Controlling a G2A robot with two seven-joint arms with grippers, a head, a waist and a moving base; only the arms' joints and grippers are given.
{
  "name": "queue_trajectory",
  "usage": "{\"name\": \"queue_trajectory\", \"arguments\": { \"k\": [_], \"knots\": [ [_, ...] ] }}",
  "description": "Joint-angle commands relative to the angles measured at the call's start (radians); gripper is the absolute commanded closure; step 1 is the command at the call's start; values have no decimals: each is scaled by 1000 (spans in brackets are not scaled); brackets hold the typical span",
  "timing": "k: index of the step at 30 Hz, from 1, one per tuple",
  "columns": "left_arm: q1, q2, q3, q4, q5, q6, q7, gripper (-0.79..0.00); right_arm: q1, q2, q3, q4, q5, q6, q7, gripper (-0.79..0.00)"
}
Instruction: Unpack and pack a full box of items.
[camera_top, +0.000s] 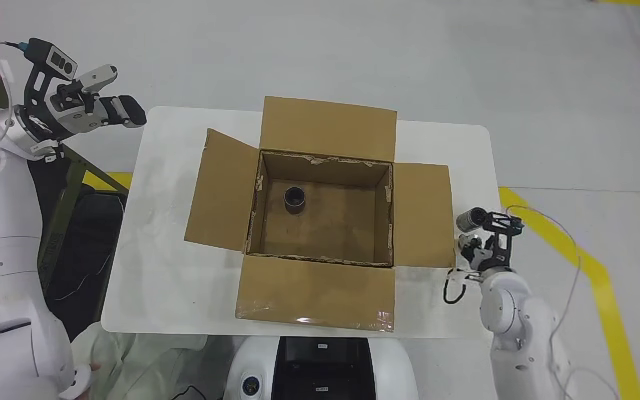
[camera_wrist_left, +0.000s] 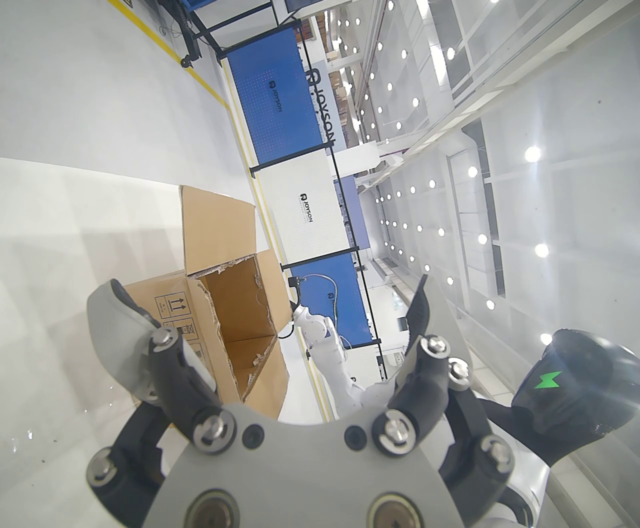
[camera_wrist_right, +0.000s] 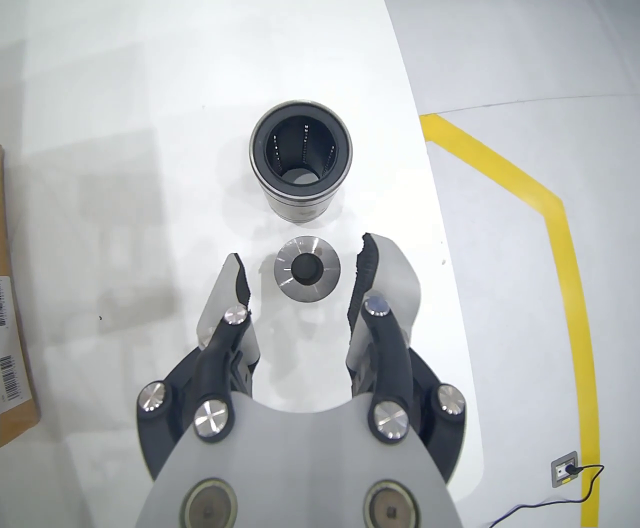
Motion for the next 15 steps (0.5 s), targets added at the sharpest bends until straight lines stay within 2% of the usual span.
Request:
{"name": "queue_trajectory", "arguments": {
  "k": [1, 9, 15],
  "knots": [
    [0, 0, 0, 0, 0, 0, 0, -785, 4, 1, -3, 7, 1, -1, 0, -434],
    [0, 0, 0, 0, 0, 0, 0, -785, 38, 3, -6, 57, 9, 2, 1, -422],
    [0, 0, 0, 0, 0, 0, 0, -785, 58, 5, -9, 87, 12, 4, 3, -366]
  ]
}}
